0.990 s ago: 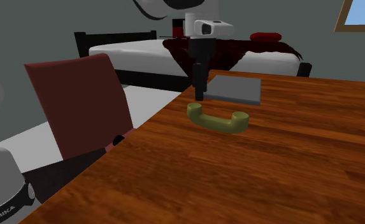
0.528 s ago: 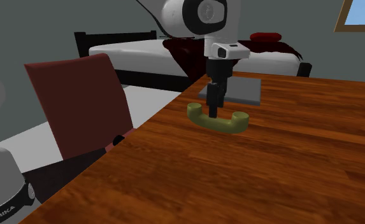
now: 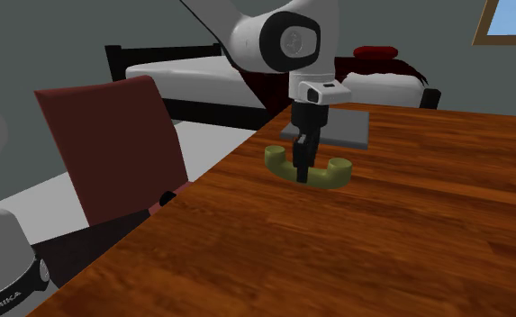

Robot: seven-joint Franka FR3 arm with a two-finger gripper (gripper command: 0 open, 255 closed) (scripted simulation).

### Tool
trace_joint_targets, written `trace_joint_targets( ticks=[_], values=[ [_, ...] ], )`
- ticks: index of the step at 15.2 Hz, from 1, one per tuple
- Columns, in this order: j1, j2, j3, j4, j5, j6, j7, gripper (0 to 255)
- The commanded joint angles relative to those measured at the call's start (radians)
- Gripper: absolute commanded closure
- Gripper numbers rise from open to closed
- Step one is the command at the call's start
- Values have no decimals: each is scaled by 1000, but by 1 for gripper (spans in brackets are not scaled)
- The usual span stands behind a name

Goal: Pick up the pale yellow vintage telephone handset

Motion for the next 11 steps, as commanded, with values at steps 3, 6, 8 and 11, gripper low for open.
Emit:
trace_joint_targets(
  ticks=[3,6,8,11],
  values=[
    [0,2,0,1,0,2,1,255],
    [0,2,0,0,0,3,0,255],
    [0,3,0,1,-1,3,0,255],
    [-1,-16,1,7,4,-23,-4,255]
  ],
)
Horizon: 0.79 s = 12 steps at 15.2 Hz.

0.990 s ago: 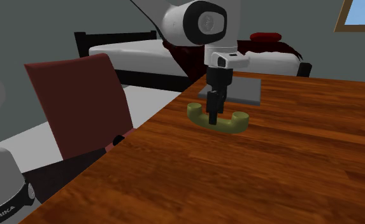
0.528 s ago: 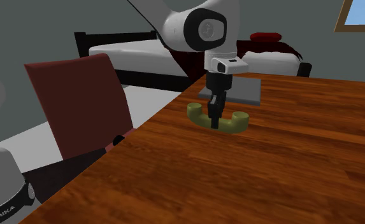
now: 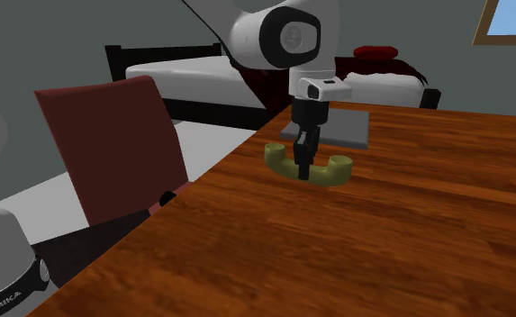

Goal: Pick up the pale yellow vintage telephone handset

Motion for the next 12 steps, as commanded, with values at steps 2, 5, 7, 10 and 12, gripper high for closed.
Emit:
trace_joint_targets(
  ticks=[2,5,7,10,12],
  values=[
    [0,-20,1,13,5,-33,-5,255],
    [-1,-40,2,31,10,-71,-9,255],
    [-1,-53,2,44,13,-96,-12,255],
    [-1,-70,3,64,17,-133,-17,255],
    [-1,-81,3,79,19,-159,-19,255]
  ],
)
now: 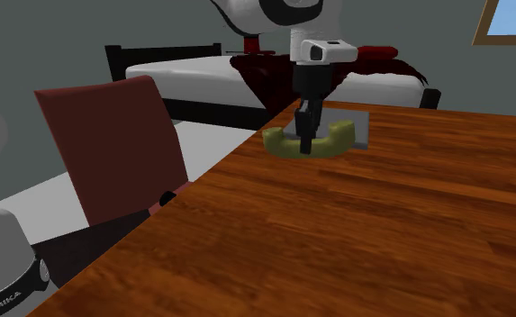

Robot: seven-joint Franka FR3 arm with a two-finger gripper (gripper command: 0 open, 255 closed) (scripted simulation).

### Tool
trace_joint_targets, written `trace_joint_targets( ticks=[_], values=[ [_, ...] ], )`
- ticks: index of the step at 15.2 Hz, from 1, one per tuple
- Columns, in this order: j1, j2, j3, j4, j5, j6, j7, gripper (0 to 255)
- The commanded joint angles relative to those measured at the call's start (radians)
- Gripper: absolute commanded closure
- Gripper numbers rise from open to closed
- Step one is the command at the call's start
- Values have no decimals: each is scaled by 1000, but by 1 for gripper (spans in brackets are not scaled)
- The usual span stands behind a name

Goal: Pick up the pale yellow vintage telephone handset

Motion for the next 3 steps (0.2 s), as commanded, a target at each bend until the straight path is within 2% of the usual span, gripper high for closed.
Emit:
trace_joint_targets(
  ticks=[1,3],
  values=[
    [-1,-8,0,16,2,-24,-3,255],
    [-1,-9,0,18,2,-26,-4,255]
  ],
)
